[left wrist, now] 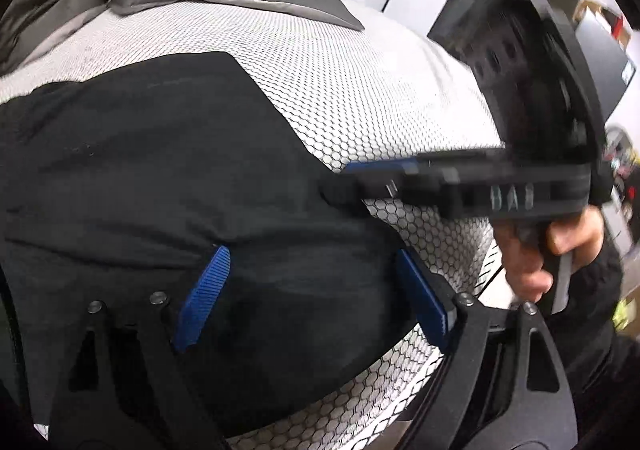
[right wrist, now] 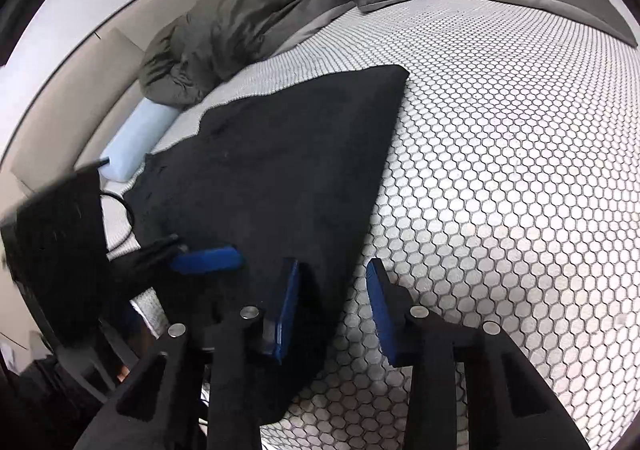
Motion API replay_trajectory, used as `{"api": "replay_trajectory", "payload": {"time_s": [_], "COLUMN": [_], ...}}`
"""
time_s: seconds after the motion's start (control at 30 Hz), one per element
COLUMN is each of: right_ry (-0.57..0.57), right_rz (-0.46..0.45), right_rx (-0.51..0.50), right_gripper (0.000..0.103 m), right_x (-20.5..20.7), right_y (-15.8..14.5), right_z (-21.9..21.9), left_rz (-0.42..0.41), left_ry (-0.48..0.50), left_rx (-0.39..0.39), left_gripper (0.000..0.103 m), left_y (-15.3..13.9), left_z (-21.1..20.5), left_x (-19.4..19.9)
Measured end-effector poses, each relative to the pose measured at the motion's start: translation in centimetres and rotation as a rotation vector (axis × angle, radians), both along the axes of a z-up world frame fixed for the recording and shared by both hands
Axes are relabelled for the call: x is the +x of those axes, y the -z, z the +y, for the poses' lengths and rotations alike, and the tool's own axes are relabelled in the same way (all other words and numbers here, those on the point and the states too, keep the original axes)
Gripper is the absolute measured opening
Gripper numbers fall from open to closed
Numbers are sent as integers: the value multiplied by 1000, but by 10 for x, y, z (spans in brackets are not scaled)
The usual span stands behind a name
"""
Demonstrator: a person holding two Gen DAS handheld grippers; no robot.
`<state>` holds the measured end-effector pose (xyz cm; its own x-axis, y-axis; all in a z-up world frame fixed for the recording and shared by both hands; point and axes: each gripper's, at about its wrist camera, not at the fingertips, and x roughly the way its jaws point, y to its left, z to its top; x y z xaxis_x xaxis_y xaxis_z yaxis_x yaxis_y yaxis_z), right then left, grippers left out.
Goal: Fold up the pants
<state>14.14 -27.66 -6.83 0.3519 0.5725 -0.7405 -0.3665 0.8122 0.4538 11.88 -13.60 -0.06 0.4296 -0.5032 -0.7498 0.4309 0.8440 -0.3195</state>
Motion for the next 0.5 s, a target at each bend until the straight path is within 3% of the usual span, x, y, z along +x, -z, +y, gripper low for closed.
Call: {"api": "replay_trajectory", "payload": {"time_s": [0.2, 0.27, 0.37, 0.5], "right_ry": [112, 132, 142, 133], "right_rz": [23, 54, 94, 98], "right_rx": [61, 74, 112, 92], "right_gripper": [35, 35, 35, 32], "right_x": [30, 43, 58, 68], "right_y": [2, 7, 14, 15], "right_z": [-12, -13, -12, 2], "left_rz": [9, 19, 34, 52], "left_ry": [46, 29, 15, 1], "left_rx": [74, 48, -63, -10], "left_gripper": [84, 84, 84, 84], "left_y": [10, 9, 4, 20], "left_z": [-18, -14, -4, -13], "left_x": [-8, -10, -18, -12]}}
